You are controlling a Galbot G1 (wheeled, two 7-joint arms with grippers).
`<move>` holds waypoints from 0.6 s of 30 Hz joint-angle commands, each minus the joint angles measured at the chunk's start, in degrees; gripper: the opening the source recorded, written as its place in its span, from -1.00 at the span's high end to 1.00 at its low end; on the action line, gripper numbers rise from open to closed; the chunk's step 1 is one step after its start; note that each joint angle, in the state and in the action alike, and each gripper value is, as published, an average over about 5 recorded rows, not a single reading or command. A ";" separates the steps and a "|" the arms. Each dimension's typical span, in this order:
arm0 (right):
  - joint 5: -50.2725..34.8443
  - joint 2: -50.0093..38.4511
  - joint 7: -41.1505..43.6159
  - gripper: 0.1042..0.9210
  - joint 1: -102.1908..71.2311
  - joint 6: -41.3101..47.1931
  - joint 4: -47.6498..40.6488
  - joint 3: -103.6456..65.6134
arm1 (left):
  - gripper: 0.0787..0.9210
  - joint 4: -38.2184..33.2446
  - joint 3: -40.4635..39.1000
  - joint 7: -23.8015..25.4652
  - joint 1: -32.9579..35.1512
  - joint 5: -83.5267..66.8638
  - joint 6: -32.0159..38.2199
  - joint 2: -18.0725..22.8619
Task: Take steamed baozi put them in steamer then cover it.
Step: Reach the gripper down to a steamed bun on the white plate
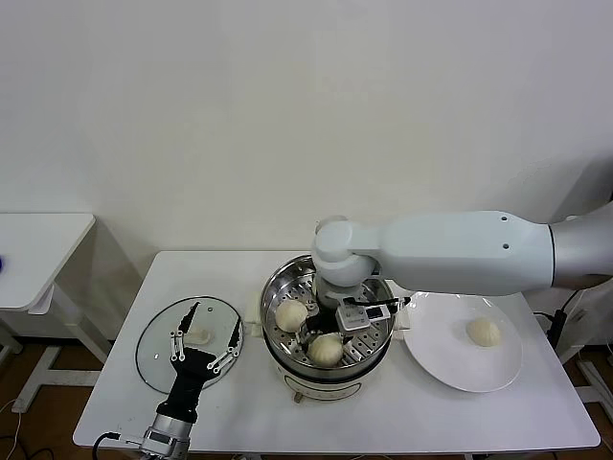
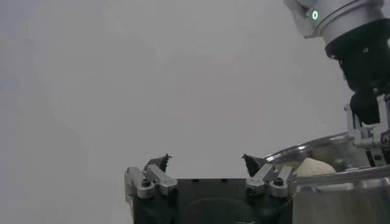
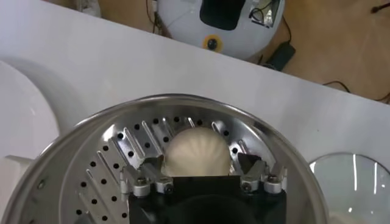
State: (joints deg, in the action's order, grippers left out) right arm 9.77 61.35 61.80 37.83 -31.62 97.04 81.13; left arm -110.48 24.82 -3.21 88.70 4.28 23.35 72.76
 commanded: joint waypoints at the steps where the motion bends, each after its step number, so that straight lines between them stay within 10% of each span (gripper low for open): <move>1: -6.34 -6.91 3.63 -0.76 3.68 3.77 -0.70 -4.03 | -0.77 -0.20 -0.15 0.04 0.04 0.09 -0.20 0.05; 18: -26.16 -27.01 9.40 -0.76 1.97 18.93 -33.19 -2.14 | -0.77 -0.25 -0.72 0.03 0.13 0.42 -0.35 -0.35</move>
State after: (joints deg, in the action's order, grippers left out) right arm -8.54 42.73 69.09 40.94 -19.02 78.40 78.77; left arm -110.83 24.13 -3.21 88.82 4.66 23.04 72.46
